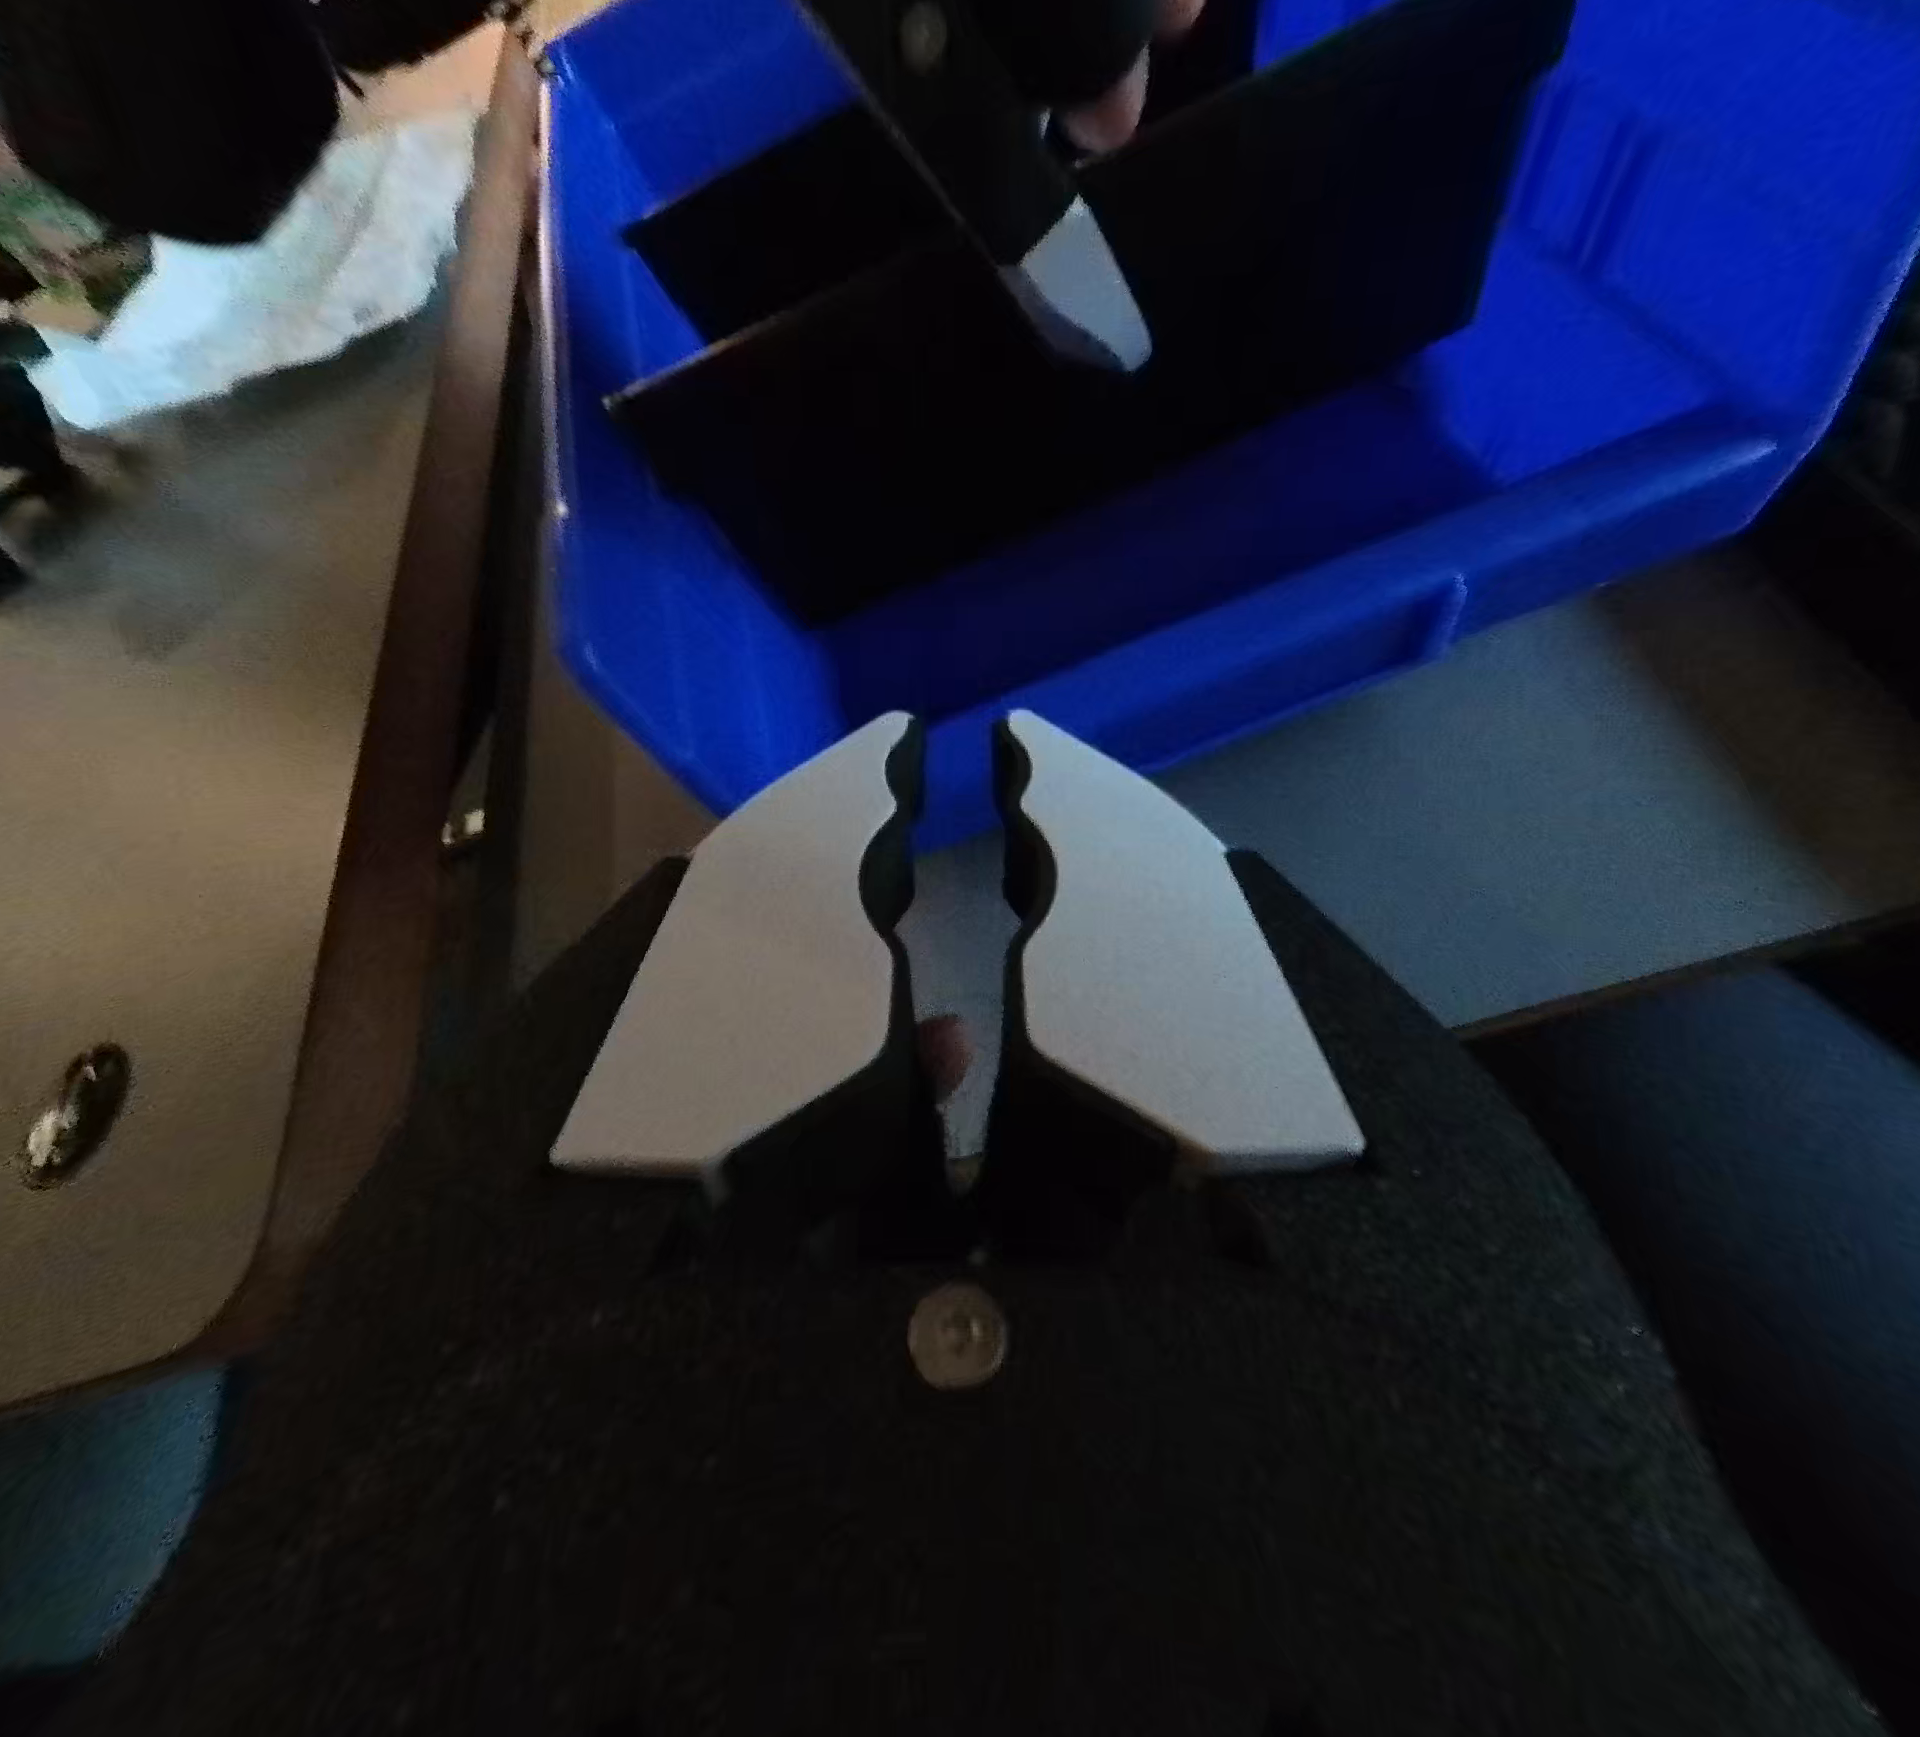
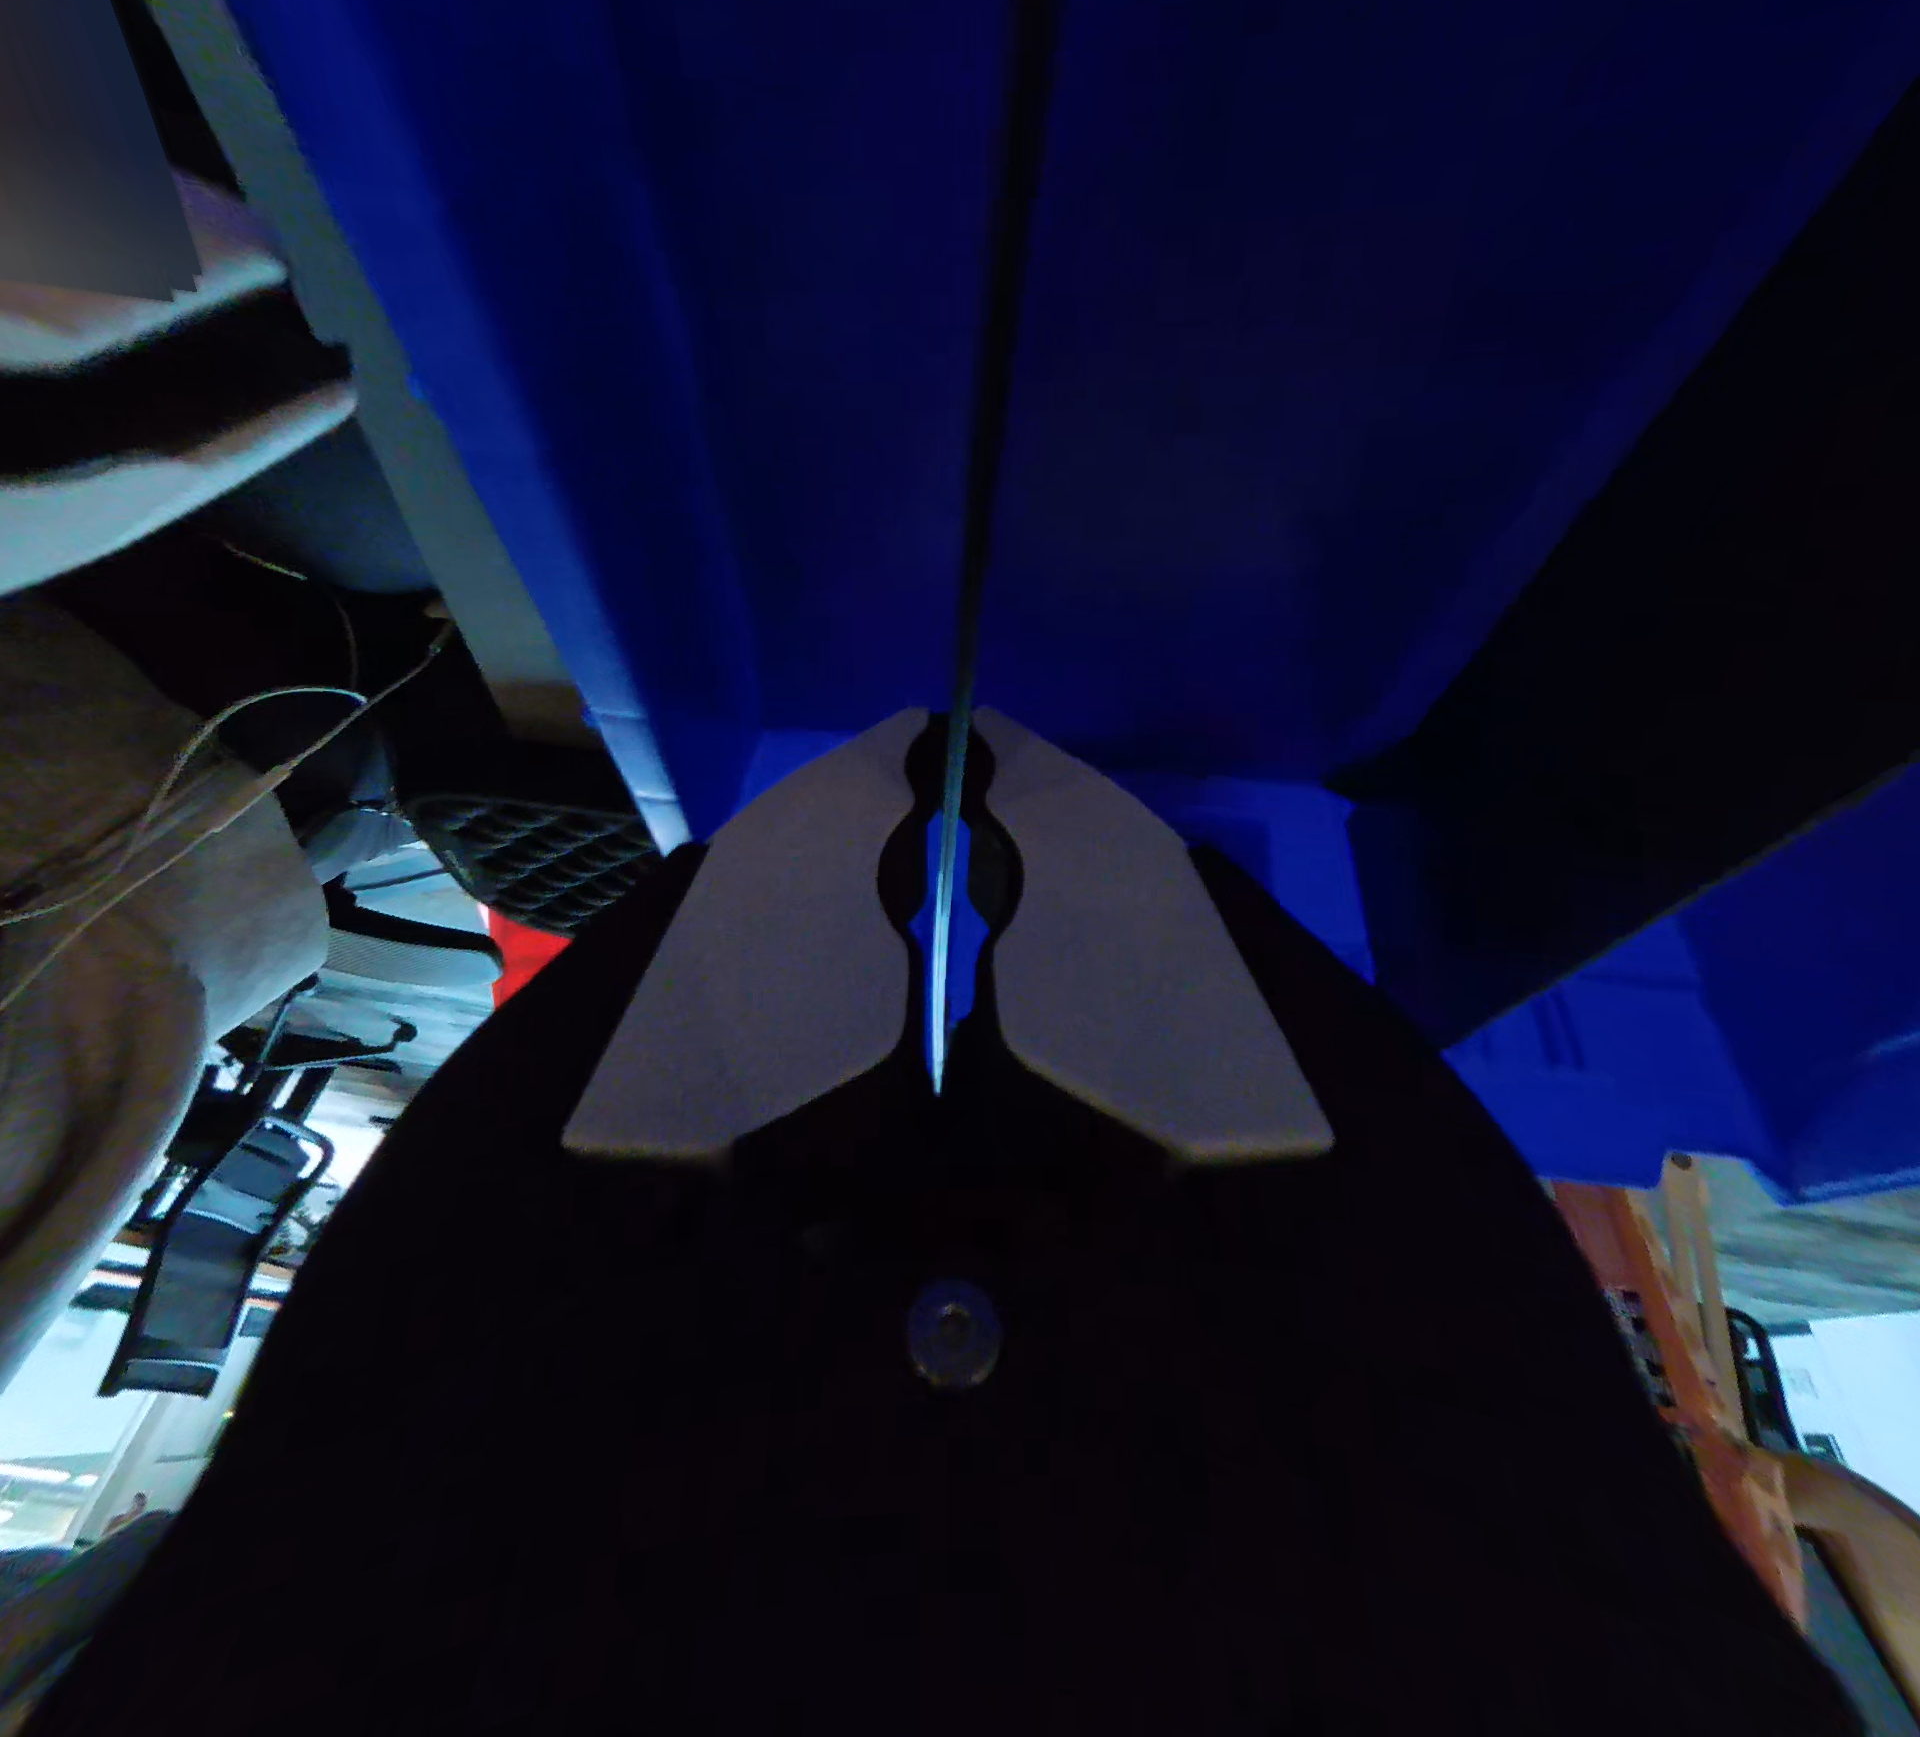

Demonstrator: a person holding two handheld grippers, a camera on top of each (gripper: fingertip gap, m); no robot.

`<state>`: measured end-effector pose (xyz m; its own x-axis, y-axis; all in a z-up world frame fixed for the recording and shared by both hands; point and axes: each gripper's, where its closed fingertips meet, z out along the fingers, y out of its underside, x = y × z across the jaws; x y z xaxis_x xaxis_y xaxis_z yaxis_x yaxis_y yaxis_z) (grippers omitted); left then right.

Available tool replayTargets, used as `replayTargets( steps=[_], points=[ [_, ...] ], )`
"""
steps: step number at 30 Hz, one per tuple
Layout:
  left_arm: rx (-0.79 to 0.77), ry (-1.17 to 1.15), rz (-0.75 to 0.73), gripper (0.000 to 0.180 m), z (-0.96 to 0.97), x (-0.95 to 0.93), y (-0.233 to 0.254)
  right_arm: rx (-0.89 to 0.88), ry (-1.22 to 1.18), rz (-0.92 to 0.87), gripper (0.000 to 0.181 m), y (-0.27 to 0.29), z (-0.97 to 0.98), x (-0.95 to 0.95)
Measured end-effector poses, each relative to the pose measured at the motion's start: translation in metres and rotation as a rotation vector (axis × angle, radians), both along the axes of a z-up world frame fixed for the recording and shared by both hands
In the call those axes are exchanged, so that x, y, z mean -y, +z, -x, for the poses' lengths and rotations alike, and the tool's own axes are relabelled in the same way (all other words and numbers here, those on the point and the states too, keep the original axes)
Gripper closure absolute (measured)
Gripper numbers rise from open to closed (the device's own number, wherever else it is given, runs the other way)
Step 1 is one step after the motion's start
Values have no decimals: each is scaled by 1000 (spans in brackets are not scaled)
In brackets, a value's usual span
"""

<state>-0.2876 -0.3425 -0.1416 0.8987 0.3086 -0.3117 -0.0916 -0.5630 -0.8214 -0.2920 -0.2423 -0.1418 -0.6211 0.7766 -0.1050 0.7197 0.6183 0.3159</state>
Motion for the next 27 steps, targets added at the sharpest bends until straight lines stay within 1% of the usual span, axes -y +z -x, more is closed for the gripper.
replayTargets(
  steps=[4,7,13,20,25,26,27],
  points=[
    [49,-18,-12,168,-2,-2,-5,-7,3,-11,180,1,2,0],
    [43,-27,21,168,-4,-2,-11,-4,9,-22,180,3,1,1],
    [47,-37,10,168,-5,-2,-10,5,4,-37,180,-7,1,0],
    [6,-60,-71,168,-13,-19,13,-14,17,-32,180,-11,2,0],
    [48,-101,-16,167,-21,-33,-1,-29,-11,5,180,-9,2,2],
    [57,-99,1,167,-21,-34,-6,-34,-15,16,176,-9,1,2],
    [56,-93,2,168,-20,-35,-7,-32,-22,26,159,-9,-1,2]
  ],
)
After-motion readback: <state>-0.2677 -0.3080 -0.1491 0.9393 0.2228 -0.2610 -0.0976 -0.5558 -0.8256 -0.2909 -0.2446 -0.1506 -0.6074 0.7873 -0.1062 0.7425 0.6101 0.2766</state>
